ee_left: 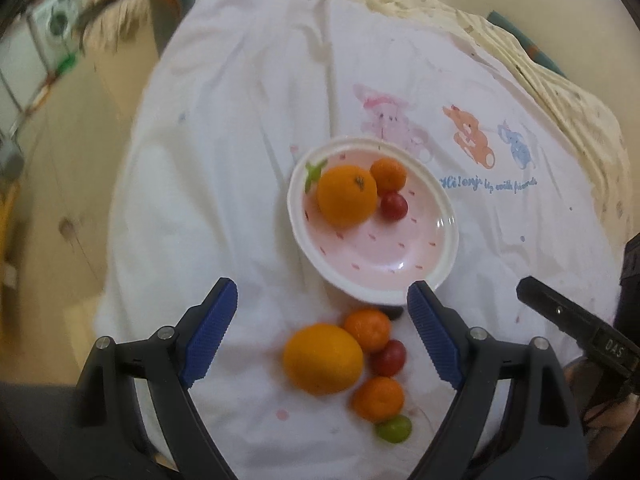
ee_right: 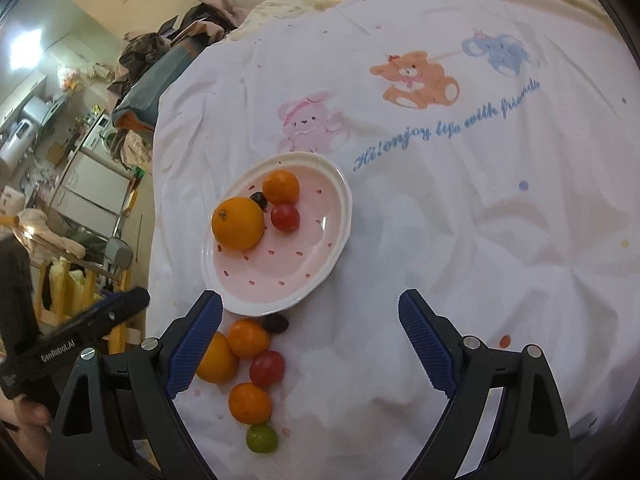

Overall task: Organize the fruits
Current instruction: 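Withdraw both open tools from the plate, then grasp a large orange with the left tool while the right tool approaches the dark fruit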

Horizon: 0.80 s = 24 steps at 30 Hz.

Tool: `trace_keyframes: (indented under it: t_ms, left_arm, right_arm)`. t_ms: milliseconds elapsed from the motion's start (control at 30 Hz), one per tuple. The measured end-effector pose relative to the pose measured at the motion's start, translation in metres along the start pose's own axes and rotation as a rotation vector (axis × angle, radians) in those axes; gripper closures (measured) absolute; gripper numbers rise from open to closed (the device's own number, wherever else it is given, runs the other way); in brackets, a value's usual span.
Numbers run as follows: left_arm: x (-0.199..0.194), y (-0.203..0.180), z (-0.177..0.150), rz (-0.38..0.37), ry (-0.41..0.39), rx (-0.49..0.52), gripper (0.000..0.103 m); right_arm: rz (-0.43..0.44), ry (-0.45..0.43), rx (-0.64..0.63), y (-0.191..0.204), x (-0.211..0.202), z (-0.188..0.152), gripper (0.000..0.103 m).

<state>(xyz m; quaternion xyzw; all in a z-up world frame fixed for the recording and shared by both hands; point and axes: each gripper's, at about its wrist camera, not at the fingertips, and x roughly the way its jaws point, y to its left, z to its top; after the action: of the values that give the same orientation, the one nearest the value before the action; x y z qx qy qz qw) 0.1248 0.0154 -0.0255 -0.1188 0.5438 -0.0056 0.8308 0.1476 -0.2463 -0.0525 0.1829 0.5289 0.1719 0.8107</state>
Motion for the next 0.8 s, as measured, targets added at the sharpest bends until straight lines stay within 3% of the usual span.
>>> trace_keyframes:
  t_ms: [167, 300, 500, 633, 800]
  left_arm:
    - [0.033, 0.005, -0.017, 0.031, 0.171, -0.035, 0.018]
    - [0.05, 0.002, -0.033, 0.046, 0.256, -0.024, 0.021]
    - [0.058, -0.006, -0.043, 0.039, 0.28, 0.005, 0.023]
    - [0.074, -0.005, -0.048, 0.031, 0.352, 0.017, 0.04]
    - [0.078, -0.01, -0.047, 0.039, 0.349, 0.048, 0.047]
  right_arm:
    - [-0.004, 0.021, 0.04, -0.006, 0.007, 0.0, 0.011]
    - [-0.001, 0.031, 0.058, -0.01, 0.009, 0.0, 0.011]
    - [0.004, 0.043, 0.07, -0.011, 0.012, 0.0, 0.011]
    - [0.006, 0.053, 0.063, -0.009, 0.015, 0.0, 0.011]
    - [0.001, 0.067, 0.044, -0.006, 0.019, -0.001, 0.011]
